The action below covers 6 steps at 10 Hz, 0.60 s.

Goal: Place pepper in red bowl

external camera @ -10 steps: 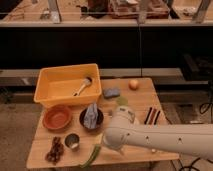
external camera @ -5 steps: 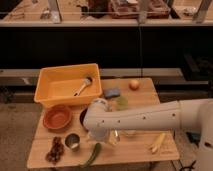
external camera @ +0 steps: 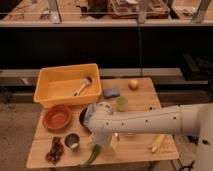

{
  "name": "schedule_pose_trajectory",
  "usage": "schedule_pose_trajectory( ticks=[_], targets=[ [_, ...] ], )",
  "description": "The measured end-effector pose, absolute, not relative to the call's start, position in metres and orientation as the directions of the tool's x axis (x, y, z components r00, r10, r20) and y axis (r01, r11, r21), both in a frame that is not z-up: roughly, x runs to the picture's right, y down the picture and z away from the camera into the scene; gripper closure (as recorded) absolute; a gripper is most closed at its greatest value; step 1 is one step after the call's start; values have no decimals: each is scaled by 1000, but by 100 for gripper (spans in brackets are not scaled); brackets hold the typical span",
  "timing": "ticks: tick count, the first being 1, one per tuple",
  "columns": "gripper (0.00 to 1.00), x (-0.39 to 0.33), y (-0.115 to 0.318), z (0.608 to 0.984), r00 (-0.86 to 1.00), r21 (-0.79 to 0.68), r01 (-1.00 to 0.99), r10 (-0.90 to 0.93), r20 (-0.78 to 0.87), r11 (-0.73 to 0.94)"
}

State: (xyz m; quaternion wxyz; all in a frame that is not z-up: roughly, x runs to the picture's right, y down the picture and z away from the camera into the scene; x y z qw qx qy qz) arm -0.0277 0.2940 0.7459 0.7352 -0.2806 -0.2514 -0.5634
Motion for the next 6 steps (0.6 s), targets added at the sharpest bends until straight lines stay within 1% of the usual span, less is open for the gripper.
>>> schedule_pose_trajectory(
  ticks=[4,6],
  targets=[
    [20,-50,305,740,206,-84,975,-689,695,207],
    [20,-61,312,746,191,-55,975,-682,706,217]
  ],
)
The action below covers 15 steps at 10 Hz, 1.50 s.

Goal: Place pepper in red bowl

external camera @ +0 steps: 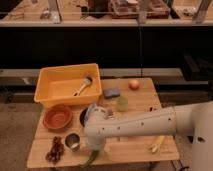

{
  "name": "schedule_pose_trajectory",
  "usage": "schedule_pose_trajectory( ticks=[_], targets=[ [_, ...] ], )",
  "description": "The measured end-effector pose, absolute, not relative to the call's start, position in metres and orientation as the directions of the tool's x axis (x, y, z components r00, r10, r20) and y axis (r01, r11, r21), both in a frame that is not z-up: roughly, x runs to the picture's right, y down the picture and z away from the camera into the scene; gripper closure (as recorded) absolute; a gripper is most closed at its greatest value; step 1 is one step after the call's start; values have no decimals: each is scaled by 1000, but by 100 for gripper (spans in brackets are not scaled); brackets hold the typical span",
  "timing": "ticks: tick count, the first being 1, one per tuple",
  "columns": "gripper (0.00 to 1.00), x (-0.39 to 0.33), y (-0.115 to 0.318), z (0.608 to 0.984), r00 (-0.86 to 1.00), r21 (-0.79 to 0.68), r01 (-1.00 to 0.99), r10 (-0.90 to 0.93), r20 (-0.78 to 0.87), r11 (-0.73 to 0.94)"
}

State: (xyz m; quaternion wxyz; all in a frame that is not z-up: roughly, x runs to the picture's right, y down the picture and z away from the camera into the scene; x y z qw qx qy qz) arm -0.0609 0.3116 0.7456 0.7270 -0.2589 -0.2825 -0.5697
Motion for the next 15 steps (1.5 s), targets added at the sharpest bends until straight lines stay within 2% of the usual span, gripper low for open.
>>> schedule_pose_trajectory(
  ticks=[5,6,7,8,15],
  targets=[
    [22,-66,324,759,193,-49,973,-673,714,226],
    [28,-66,324,760,198,-55,972,-673,713,227],
    [39,-65,324,761,203,-64,972,-674,710,225],
    [42,-64,323,761,208,-69,971,-676,707,227],
    [42,-60,316,760,217,-77,970,-682,698,229]
  ],
)
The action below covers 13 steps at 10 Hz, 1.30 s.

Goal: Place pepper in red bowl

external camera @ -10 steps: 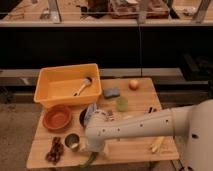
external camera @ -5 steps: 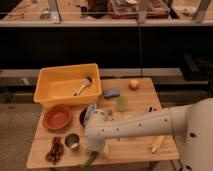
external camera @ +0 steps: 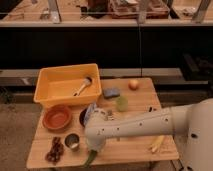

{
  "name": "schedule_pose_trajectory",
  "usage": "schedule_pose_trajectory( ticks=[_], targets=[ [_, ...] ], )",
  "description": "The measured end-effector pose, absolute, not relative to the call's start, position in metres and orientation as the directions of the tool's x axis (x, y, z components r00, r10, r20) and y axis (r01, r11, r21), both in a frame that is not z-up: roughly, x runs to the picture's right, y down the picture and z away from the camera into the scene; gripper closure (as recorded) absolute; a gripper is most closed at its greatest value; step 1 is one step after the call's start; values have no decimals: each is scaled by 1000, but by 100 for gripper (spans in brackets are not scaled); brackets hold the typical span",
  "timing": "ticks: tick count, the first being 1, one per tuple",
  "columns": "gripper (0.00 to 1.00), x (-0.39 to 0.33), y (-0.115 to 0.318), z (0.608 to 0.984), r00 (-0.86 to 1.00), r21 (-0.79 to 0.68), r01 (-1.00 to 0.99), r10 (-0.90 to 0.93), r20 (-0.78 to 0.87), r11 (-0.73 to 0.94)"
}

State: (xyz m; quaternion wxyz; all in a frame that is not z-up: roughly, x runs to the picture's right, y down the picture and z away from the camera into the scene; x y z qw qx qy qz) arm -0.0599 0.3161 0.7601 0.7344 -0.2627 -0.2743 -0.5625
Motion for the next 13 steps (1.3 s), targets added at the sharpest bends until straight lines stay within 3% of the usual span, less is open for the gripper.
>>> schedule_pose_trajectory(
  ticks=[4,8,11,13],
  targets=[
    [42,-60,319,762,222,-88,970,-674,704,227],
    [68,-57,318,761,228,-96,969,-672,704,228],
    [95,-57,317,761,227,-93,969,-674,703,229],
    [100,-58,317,761,225,-93,969,-674,704,227]
  ],
)
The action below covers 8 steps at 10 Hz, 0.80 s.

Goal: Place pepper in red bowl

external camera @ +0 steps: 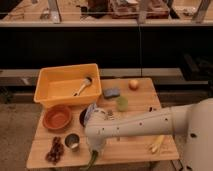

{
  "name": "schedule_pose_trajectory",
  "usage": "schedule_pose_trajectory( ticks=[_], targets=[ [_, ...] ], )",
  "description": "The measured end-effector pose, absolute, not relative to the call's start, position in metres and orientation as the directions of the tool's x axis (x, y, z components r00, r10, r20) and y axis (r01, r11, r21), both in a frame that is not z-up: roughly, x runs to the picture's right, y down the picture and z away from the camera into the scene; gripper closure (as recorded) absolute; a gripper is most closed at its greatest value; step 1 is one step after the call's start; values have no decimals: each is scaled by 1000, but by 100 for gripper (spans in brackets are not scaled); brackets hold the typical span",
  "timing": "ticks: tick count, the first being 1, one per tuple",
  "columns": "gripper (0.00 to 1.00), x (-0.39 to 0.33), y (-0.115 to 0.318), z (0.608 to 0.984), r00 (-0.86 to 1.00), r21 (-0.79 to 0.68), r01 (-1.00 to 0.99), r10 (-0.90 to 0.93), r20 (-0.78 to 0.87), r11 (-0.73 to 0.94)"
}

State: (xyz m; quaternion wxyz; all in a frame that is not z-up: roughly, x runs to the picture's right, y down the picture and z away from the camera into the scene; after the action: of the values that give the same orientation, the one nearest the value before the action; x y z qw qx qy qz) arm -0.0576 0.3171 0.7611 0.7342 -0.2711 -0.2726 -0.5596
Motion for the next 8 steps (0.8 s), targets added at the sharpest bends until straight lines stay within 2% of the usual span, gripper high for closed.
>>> schedule_pose_trajectory(
  ticks=[5,8],
  targets=[
    [100,-58,317,761,225,-100,970,-671,706,221],
    [100,-41,302,744,249,-74,958,-675,694,277]
  ],
)
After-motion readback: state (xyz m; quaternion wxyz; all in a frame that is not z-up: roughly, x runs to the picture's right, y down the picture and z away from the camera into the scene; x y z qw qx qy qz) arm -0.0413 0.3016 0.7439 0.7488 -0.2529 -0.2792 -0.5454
